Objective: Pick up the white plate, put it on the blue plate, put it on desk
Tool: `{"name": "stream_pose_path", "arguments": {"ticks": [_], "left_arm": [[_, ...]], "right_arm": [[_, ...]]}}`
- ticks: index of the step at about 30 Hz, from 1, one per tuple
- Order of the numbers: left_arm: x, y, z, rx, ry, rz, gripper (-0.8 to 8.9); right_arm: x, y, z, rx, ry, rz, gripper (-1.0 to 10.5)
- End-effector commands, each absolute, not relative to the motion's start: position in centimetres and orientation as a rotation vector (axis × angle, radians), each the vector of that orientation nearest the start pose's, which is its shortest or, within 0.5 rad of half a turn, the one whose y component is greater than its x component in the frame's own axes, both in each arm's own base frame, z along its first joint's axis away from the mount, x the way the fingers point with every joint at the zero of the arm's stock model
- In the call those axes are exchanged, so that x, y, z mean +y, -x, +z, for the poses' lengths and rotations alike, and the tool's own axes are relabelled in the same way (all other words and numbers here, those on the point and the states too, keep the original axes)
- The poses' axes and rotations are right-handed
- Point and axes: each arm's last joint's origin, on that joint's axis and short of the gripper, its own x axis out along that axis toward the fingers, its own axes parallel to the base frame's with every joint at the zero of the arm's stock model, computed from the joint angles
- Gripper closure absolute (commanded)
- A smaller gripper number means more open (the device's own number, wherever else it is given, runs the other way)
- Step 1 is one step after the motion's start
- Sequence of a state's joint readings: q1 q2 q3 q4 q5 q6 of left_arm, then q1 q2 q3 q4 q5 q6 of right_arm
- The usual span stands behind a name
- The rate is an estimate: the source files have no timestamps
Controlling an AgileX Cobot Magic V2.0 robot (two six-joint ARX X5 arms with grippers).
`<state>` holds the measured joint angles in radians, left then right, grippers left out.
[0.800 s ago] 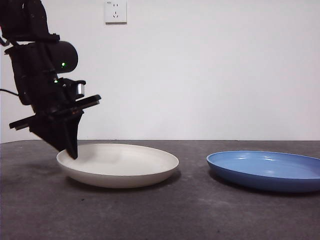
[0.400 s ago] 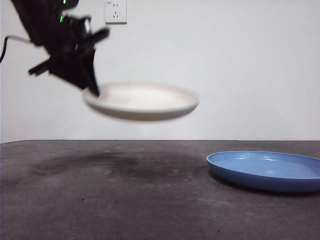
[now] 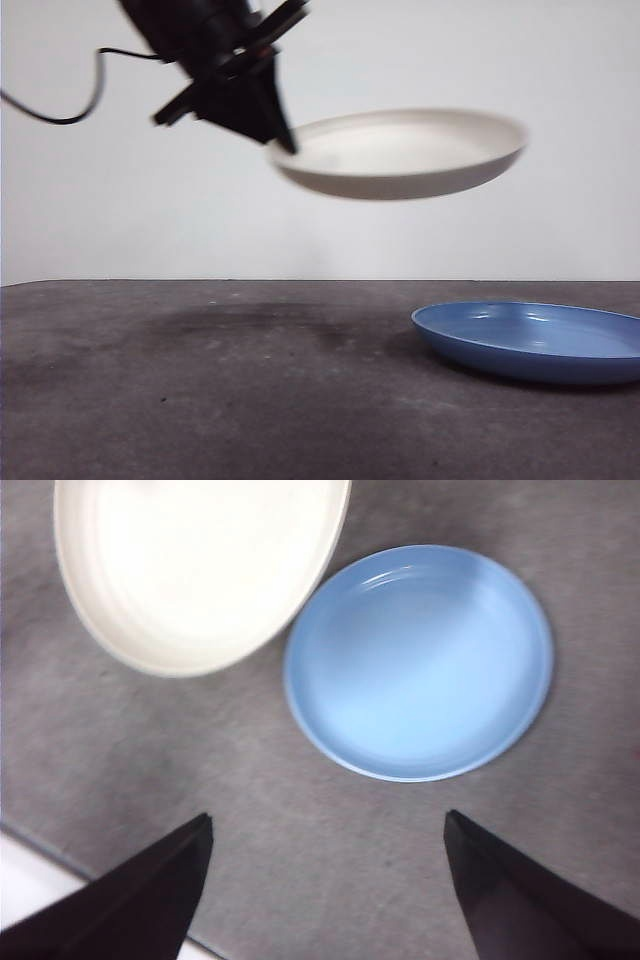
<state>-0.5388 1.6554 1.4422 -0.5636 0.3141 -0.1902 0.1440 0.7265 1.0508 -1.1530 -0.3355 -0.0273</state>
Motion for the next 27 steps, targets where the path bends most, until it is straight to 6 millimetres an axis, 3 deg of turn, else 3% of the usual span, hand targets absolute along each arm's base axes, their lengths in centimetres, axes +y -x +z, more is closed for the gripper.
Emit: {"name": "stream_pose_path", "arguments": {"ticks": [1,9,19,27], "left_arm": [[-21.4,-31.5,30.4,0.875,0.101,-0.754,8.04],[-26.4,-33.3,28.9,0.932,0.087,-0.802,8.04],[-31.8,-36.3,25.5,1.049,0.036,-0.816,8.04],[-33.2,-37.4,22.1,1.141,0.008,-0.795,8.04]], "right_arm": [[2.3,-9.4,35.0,0.794,-0.072,0.448,5.7],[2.0,-7.7,35.8,0.749,-0.089,0.420,5.7],[1.7,-6.6,37.3,0.730,-0.072,0.344,5.7],[1.6,-6.2,37.7,0.732,-0.070,0.339,5.7]]}}
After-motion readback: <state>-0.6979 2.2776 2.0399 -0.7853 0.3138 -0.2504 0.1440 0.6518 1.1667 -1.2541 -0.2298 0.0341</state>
